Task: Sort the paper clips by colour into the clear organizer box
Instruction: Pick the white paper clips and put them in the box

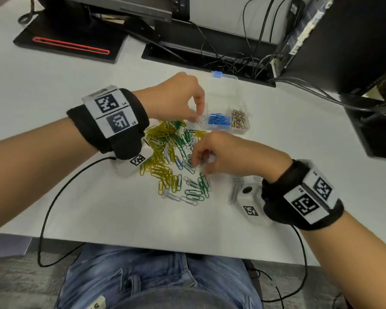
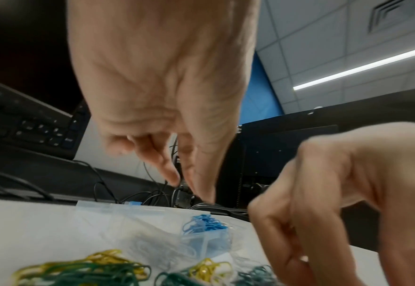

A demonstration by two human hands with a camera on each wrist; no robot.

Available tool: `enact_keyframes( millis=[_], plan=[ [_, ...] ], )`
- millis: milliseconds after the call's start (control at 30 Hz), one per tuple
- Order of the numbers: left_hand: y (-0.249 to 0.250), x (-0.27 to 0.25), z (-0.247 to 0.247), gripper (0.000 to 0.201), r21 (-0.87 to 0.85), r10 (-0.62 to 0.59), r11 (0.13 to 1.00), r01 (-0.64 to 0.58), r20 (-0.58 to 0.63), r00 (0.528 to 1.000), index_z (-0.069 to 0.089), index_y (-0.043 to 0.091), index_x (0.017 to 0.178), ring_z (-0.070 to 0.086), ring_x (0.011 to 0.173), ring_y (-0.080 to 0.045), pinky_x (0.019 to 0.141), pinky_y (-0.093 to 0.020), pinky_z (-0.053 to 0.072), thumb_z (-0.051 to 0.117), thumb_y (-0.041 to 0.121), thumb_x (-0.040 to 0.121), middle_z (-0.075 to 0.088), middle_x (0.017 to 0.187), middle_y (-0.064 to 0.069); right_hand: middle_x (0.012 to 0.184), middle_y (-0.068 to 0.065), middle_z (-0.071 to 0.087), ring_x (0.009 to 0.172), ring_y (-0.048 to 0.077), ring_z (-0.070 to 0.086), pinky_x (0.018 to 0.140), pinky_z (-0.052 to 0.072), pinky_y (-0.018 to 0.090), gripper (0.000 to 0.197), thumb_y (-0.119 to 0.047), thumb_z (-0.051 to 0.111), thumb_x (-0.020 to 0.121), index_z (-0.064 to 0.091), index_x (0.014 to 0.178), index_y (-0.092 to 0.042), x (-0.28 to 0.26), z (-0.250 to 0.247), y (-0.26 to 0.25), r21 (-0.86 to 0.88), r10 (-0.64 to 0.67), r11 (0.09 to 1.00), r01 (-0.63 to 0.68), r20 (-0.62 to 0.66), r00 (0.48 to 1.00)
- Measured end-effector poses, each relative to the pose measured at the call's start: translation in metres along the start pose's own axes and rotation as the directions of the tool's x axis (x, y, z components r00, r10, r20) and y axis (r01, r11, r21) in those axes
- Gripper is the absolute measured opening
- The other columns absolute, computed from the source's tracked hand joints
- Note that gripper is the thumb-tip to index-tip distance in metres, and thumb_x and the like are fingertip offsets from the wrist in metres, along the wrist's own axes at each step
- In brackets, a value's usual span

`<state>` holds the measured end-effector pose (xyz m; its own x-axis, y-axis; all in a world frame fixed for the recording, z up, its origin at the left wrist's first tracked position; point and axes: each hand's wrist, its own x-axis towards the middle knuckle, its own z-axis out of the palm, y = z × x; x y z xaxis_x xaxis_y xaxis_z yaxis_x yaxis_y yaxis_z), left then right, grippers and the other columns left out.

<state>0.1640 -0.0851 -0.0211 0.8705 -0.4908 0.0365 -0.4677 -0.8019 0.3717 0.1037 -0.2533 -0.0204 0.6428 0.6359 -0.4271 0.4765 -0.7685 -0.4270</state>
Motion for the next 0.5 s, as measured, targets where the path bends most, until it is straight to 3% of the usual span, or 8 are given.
enact_keyframes(
  millis=[100, 200, 400, 500],
  plan=[
    [0.005, -0.021, 0.001, 0.015, 0.034, 0.061, 0.997, -0.071, 0.23, 0.971, 0.067, 0.023, 0.081, 0.046, 0.087, -0.012, 0.075, -0.027, 0.035, 0.077, 0.032, 0.074, 0.057, 0.085, 0.009, 0.085, -0.005, 0.058, 0.078, 0.015, 0.053, 0.068, 0.045, 0.025, 0.022, -0.003, 0.065, 0.076, 0.063, 0.088, -0.021, 0.0, 0.006, 0.005, -0.043, 0.051, 0.998, -0.049, 0.037, 0.998],
    [0.005, -0.037, 0.004, 0.015, 0.014, 0.081, 0.996, -0.094, 0.383, 0.92, 0.066, 0.023, 0.078, 0.053, 0.089, -0.012, 0.072, -0.022, 0.039, 0.078, 0.028, 0.072, 0.061, 0.085, 0.008, 0.078, -0.007, 0.053, 0.078, 0.015, 0.05, 0.057, 0.037, 0.02, 0.021, 0.0, 0.058, 0.077, 0.062, 0.088, -0.017, -0.001, 0.004, 0.01, -0.137, 0.11, 0.984, -0.114, -0.039, 0.993],
    [0.009, -0.04, 0.015, 0.021, 0.102, 0.053, 0.989, -0.109, 0.444, 0.894, 0.06, 0.03, 0.08, 0.055, 0.094, -0.019, 0.08, -0.037, 0.049, 0.079, 0.029, 0.071, 0.061, 0.091, 0.004, 0.081, -0.004, 0.056, 0.078, 0.016, 0.053, 0.068, 0.044, 0.029, 0.009, -0.016, 0.07, 0.081, 0.064, 0.088, -0.016, 0.004, 0.001, -0.007, -0.123, 0.039, 0.991, -0.05, -0.088, 0.995],
    [0.008, -0.038, 0.021, 0.019, 0.099, 0.065, 0.988, -0.12, 0.438, 0.897, 0.06, 0.031, 0.072, 0.057, 0.092, -0.02, 0.078, -0.037, 0.05, 0.076, 0.02, 0.073, 0.063, 0.089, 0.001, 0.075, -0.005, 0.055, 0.072, 0.014, 0.052, 0.061, 0.041, 0.025, 0.006, -0.012, 0.067, 0.082, 0.066, 0.088, -0.014, 0.004, 0.001, -0.007, -0.088, 0.027, 0.995, -0.042, -0.157, 0.987]
  ],
)
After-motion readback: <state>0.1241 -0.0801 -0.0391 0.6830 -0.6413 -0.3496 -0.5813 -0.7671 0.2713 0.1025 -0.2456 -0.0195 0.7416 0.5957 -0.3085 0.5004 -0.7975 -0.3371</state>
